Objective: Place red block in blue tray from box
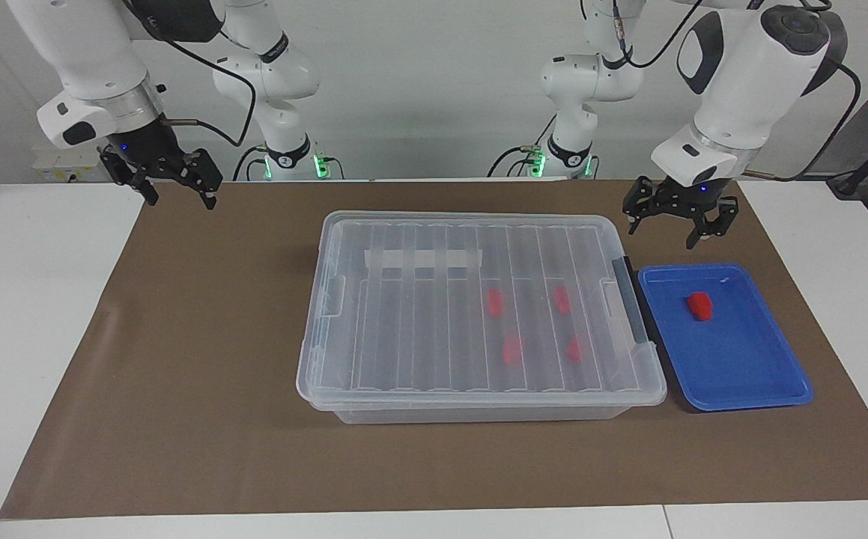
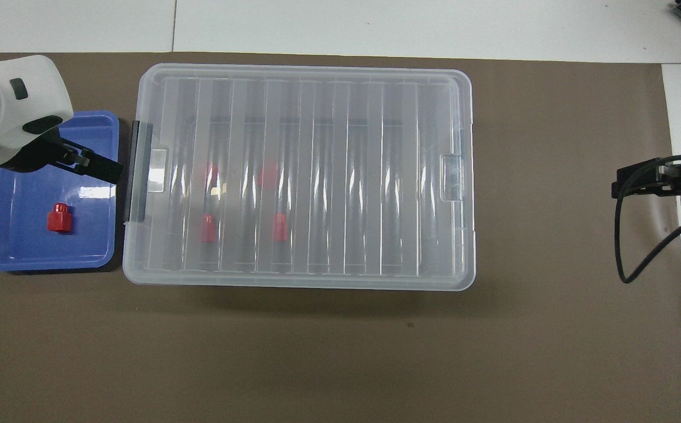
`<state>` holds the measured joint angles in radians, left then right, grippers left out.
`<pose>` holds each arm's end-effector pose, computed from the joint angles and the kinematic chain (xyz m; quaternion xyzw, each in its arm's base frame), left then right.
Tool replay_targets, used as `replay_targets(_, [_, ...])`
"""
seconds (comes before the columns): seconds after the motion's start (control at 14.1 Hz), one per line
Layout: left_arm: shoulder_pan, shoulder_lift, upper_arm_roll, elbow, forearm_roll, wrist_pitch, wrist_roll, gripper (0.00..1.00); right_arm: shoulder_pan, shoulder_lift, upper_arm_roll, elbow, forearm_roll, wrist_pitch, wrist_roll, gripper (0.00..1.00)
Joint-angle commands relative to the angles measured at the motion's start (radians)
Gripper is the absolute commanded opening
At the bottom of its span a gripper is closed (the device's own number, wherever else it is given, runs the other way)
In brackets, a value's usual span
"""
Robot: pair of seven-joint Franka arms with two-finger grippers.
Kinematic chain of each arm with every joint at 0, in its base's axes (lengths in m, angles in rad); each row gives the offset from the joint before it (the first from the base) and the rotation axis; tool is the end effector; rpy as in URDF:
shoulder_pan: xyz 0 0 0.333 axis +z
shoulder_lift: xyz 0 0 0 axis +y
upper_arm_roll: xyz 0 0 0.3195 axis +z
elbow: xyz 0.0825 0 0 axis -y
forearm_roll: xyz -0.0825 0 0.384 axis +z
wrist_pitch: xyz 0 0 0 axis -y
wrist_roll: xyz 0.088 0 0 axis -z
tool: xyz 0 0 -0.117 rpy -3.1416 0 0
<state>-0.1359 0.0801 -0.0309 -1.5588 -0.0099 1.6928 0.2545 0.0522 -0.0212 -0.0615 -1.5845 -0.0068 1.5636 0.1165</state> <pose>0.5824 -0.0984 0.5890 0.9776 -0.2085 0.0272 0.0050 0.5471 -0.0063 0.6226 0.9980 -0.0629 0.0003 0.0027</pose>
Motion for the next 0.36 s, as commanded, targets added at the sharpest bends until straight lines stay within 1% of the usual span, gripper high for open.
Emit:
replay_targets(0.0, [-0.001, -0.023, 0.011, -0.023, -0.004, 0.004, 0.003, 1.00, 0.009, 0.000, -0.008, -0.002, -0.002, -0.008, 0.029, 1.00])
replay_targets(0.28, [0.001, -0.031, 0.011, -0.024, -0.004, 0.001, 0.005, 1.00, 0.011, 0.000, -0.008, -0.003, -0.002, -0.010, 0.029, 1.00])
